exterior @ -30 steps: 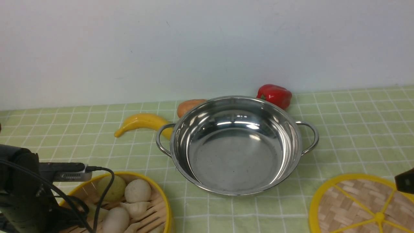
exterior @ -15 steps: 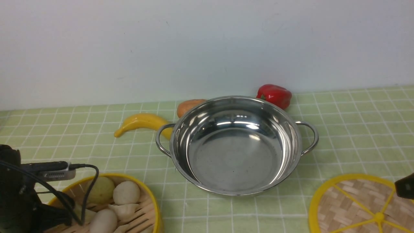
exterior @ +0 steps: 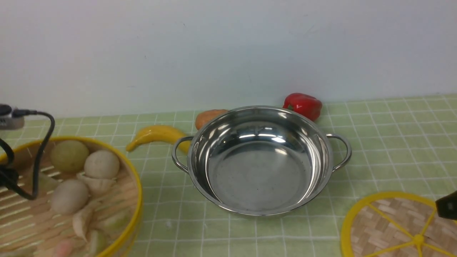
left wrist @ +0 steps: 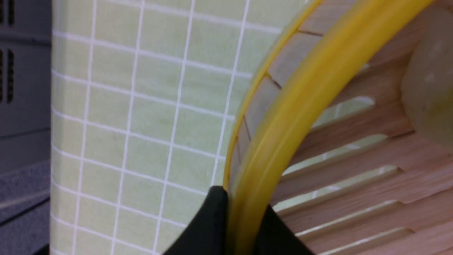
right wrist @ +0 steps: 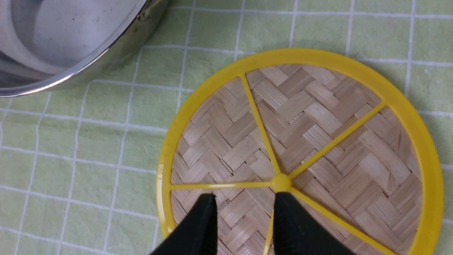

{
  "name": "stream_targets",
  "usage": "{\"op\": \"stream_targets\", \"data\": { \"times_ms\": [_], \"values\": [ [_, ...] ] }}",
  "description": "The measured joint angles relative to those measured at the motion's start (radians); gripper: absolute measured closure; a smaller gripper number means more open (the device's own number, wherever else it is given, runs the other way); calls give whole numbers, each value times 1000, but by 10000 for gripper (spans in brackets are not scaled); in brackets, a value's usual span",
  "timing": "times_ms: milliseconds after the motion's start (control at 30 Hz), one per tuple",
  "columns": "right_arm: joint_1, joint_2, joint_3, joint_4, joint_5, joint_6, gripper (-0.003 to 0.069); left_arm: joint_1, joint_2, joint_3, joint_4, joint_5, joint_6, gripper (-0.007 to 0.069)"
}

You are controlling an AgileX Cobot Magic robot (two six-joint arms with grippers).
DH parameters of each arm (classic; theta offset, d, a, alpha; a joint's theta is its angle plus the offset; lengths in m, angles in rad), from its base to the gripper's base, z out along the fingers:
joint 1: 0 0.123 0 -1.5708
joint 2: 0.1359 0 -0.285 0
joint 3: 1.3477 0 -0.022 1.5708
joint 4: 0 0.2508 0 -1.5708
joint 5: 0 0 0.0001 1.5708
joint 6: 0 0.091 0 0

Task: Place the steamer in the pot on the green tablecloth, and put the lid on the steamer.
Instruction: 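Grasp the rim of the steamer basket holding the buns with the left gripper, then place the bamboo steamer basket with dumplings into the steel pot with the left gripper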

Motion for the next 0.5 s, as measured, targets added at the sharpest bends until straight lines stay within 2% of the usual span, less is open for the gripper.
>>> {"op": "stream_targets", "data": {
  "times_ms": [167, 233, 333, 467, 500],
  "values": [
    [0, 0, 0, 0, 0, 0, 415, 0, 4, -146, -140, 33, 69, 596],
    [0, 0, 0, 0, 0, 0, 415, -5, 32, -235, -300, 33, 138, 596],
    [0, 0, 0, 0, 0, 0, 415, -44, 97, -333, -455, 33, 182, 596],
    [0, 0, 0, 0, 0, 0, 415, -125, 194, -425, -513, 31, 188, 596],
    [0, 0, 0, 0, 0, 0, 415, -186, 260, -474, -511, 25, 184, 596]
  ]
}}
